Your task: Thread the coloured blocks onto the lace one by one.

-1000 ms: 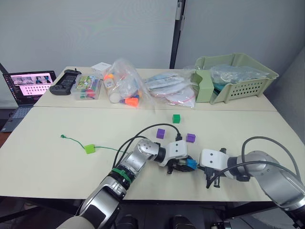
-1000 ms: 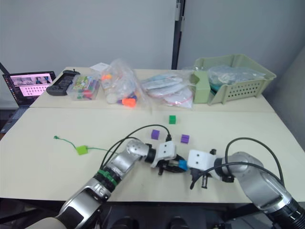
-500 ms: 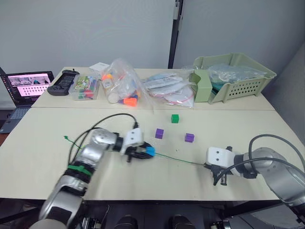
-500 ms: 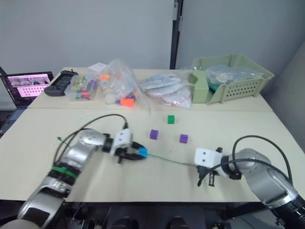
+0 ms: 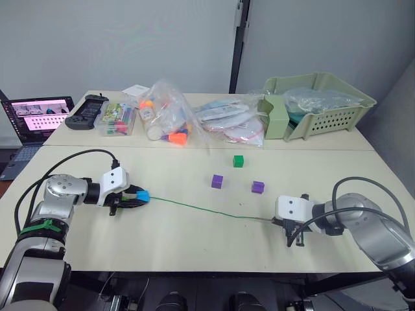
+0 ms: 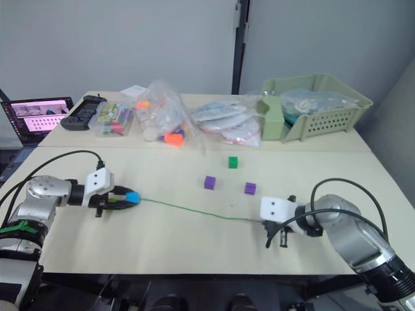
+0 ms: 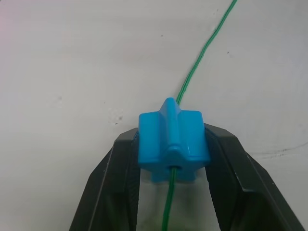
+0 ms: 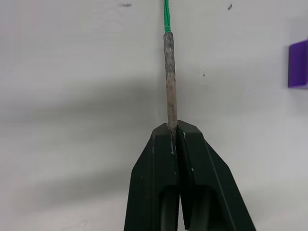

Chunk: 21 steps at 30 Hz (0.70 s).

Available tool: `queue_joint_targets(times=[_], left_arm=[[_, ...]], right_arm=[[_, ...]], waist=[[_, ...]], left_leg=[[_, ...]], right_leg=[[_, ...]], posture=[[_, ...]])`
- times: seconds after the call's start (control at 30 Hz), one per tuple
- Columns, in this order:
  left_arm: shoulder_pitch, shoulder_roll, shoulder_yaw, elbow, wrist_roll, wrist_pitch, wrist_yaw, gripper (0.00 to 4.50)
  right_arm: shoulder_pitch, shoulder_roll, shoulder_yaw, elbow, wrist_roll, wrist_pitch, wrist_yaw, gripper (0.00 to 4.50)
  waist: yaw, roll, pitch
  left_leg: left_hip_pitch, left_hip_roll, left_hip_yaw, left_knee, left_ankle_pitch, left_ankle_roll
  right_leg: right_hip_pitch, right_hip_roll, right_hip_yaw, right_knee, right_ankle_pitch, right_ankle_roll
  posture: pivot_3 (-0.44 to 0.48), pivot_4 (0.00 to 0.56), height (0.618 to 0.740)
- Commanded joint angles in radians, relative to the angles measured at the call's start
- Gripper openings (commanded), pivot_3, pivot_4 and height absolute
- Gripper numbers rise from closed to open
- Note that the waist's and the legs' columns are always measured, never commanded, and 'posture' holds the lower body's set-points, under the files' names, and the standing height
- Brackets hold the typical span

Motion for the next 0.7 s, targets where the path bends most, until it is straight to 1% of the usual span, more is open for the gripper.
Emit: queue_joint_targets(times=[0.03,0.07,0.13,0.23,0.33,0.37,0.43,0.53,0.63,0.7], left_arm=[[-0.008,0.039,0.009,0.067,0.035,-0.007,-0.016,1.38],[-0.012,0.047,0.013,0.081,0.034,-0.005,-0.024,1.38],[-0.021,0.069,0.019,0.102,0.035,-0.010,-0.038,2.39],[-0.051,0.113,0.043,0.129,0.027,0.013,-0.068,3.39],[-0.071,0.130,0.061,0.133,0.006,0.042,-0.104,4.36],[-0.074,0.129,0.069,0.130,-0.001,0.053,-0.114,4.44],[-0.096,0.109,0.113,0.113,-0.051,0.130,-0.141,4.44],[-0.120,0.064,0.160,0.018,-0.133,0.242,-0.181,4.44],[-0.102,0.004,0.158,-0.155,-0.186,0.352,-0.190,4.44],[-0.066,-0.038,0.134,-0.283,-0.194,0.387,-0.177,4.44]], right_arm=[[-0.015,0.004,-0.009,-0.008,-0.005,-0.016,0.009,0.00],[-0.015,0.004,-0.010,-0.008,-0.006,-0.017,0.011,0.00],[-0.016,0.005,-0.011,-0.007,-0.007,-0.017,0.013,0.00],[-0.018,0.007,-0.012,-0.004,-0.009,-0.020,0.017,0.00],[-0.020,0.010,-0.012,0.001,-0.010,-0.023,0.021,0.00],[-0.020,0.011,-0.012,0.002,-0.010,-0.024,0.022,0.00],[-0.023,0.014,-0.010,0.005,-0.012,-0.027,0.025,0.00],[-0.032,0.022,-0.010,0.008,-0.013,-0.028,0.030,0.00],[-0.035,0.023,-0.012,0.005,-0.012,-0.024,0.031,0.00],[-0.035,0.025,-0.015,-0.002,-0.010,-0.017,0.031,0.00]], waist=[[-0.001,0.000,0.000],[-0.002,0.000,0.000],[-0.005,0.000,0.000],[-0.004,0.000,0.000],[0.000,0.000,0.000],[0.005,0.000,0.000],[0.009,-0.001,0.000],[0.016,-0.001,0.001],[0.017,-0.001,0.001],[0.015,-0.001,0.001]], left_leg=[[0.000,0.000,0.000,0.000,0.000,0.000],[0.000,0.000,0.000,0.000,0.000,0.000],[0.000,0.000,0.000,0.000,0.000,0.000],[-0.001,0.001,0.001,-0.001,0.000,0.000],[-0.002,0.000,0.001,-0.001,0.000,0.000],[-0.002,0.000,0.001,0.000,0.000,0.000],[-0.002,0.000,0.001,0.000,0.000,0.000],[-0.002,0.000,0.001,0.001,0.000,0.000],[-0.002,0.000,0.000,0.001,0.000,0.000],[-0.002,0.000,0.000,0.001,0.000,0.000]], right_leg=[[0.000,0.000,0.000,0.000,0.000,0.000],[0.000,0.000,0.000,0.000,0.000,0.000],[0.000,0.000,0.000,0.000,0.000,0.000],[-0.002,0.000,0.000,0.001,0.000,0.000],[-0.002,0.000,-0.001,0.000,0.000,0.000],[-0.002,0.000,-0.001,0.000,0.000,0.000],[-0.001,-0.001,-0.001,0.000,0.000,0.000],[-0.001,-0.001,-0.001,0.000,0.000,0.000],[-0.001,-0.001,-0.001,0.000,0.000,0.000],[-0.001,-0.001,-0.001,0.000,0.000,0.000]], posture=[[0.000,0.150,0.734],[0.000,0.150,0.734],[0.000,0.150,0.734],[0.000,0.150,0.734],[0.000,0.150,0.734],[0.000,0.150,0.734],[0.000,0.150,0.734],[0.000,0.150,0.734],[0.000,0.150,0.734],[0.000,0.150,0.734]])
